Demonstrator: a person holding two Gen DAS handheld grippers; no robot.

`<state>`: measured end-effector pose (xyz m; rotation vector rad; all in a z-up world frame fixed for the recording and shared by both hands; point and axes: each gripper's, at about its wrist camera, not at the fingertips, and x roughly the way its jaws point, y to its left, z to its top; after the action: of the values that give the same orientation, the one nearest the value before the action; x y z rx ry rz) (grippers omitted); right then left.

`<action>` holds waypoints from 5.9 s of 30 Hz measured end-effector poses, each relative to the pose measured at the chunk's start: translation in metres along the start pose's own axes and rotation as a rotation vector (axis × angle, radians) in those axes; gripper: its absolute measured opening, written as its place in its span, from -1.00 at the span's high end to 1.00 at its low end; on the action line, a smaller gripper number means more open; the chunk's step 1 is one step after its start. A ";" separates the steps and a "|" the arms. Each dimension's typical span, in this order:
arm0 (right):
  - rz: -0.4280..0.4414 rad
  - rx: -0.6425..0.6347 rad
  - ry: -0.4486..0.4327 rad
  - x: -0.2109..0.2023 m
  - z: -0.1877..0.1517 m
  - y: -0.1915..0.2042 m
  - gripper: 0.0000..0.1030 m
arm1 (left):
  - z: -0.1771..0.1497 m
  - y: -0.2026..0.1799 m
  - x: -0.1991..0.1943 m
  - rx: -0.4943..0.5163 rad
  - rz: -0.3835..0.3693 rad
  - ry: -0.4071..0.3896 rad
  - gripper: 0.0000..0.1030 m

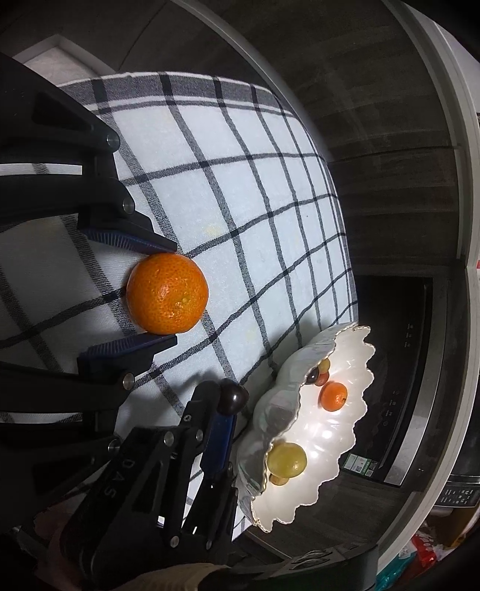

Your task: Organize fruits

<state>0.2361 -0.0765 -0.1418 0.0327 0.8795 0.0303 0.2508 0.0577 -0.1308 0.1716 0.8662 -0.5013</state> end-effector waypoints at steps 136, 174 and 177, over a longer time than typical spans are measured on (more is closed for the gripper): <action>-0.109 0.119 -0.174 -0.099 0.063 -0.200 -0.59 | 0.129 -0.142 -0.022 -0.116 0.232 -0.121 -0.90; -0.094 0.085 -0.219 -0.204 -0.011 -0.140 -0.59 | 0.025 -0.145 -0.156 -0.212 0.313 -0.193 -0.94; -0.103 0.086 -0.221 -0.211 -0.020 -0.137 -0.59 | 0.010 -0.146 -0.165 -0.236 0.316 -0.196 -0.94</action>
<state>0.0881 -0.2216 0.0028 0.0694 0.6606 -0.1061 0.0975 -0.0149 0.0098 0.0399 0.6841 -0.1154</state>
